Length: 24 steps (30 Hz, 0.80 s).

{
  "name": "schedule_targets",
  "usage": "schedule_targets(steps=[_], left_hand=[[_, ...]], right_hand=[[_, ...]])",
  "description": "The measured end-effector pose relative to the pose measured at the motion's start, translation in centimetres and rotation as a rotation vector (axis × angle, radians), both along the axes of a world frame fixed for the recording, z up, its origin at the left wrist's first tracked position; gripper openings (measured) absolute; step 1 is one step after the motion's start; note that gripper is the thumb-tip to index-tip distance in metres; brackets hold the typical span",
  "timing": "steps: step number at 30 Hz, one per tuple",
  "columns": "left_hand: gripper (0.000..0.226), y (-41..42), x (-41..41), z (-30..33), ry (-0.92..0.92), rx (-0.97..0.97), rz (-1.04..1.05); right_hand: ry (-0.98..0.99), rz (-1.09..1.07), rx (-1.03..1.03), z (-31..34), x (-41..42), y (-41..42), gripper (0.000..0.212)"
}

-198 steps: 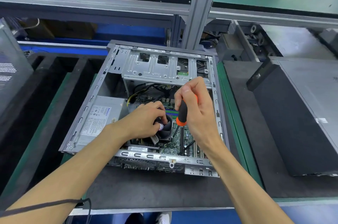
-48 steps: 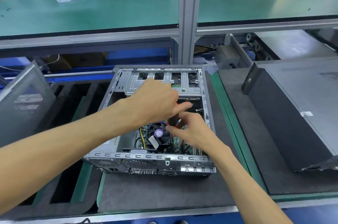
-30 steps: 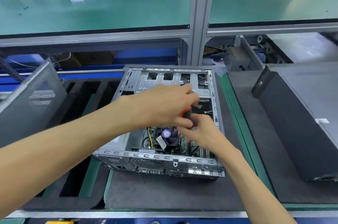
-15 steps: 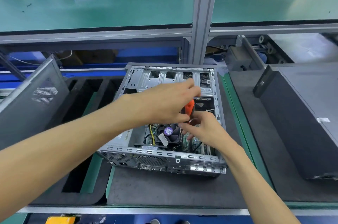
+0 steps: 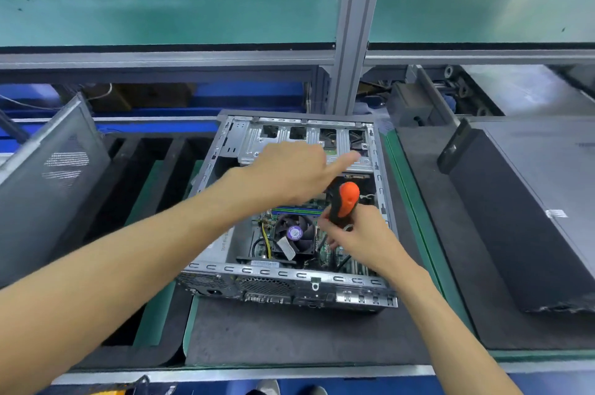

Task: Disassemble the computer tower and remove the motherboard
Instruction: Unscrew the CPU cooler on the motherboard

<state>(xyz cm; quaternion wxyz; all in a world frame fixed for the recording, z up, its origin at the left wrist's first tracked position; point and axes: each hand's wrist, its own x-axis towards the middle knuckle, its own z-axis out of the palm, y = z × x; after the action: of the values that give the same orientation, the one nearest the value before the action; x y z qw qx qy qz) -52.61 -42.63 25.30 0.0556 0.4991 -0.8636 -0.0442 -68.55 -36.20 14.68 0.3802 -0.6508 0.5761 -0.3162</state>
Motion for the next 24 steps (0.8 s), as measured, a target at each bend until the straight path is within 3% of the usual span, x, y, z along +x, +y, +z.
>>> schedule_targets(steps=[3,4,6,8,11,14,16,18,24], left_hand=[[0.026,-2.6,4.8,-2.9,-0.078,0.213,0.057],[0.022,-3.0,6.1,-4.2,-0.155,0.285,0.042],[0.041,-3.6,7.8,-6.7,-0.251,0.435,-0.040],[0.039,-4.5,8.6,-8.2,-0.262,0.498,-0.088],[0.033,-6.5,9.0,-9.0,-0.289,0.591,-0.111],[0.038,-7.9,8.9,-9.0,-0.207,0.808,-0.063],[0.027,-8.7,8.7,-9.0,-0.167,0.862,-0.040],[0.014,-9.2,8.2,-9.4,-0.207,0.811,-0.047],[0.014,-9.3,7.3,-10.2,-0.207,0.608,0.012]], right_hand=[[-0.275,-0.166,-0.136,1.4,0.7,0.1,0.018],[-0.422,-0.227,-0.177,2.1,1.3,-0.4,0.017],[-0.646,-0.305,-0.198,3.3,2.8,-1.9,0.018],[-0.732,-0.317,-0.154,3.5,4.7,-3.4,0.023],[-0.641,-0.305,-0.054,1.8,7.2,-4.9,0.021],[-0.423,-0.246,0.016,-0.4,8.4,-5.6,0.016],[-0.286,-0.194,0.042,-1.1,8.7,-5.8,0.014],[-0.194,-0.158,0.059,-1.2,8.9,-6.0,0.014],[-0.181,-0.171,0.026,-1.4,8.9,-5.7,0.020]])
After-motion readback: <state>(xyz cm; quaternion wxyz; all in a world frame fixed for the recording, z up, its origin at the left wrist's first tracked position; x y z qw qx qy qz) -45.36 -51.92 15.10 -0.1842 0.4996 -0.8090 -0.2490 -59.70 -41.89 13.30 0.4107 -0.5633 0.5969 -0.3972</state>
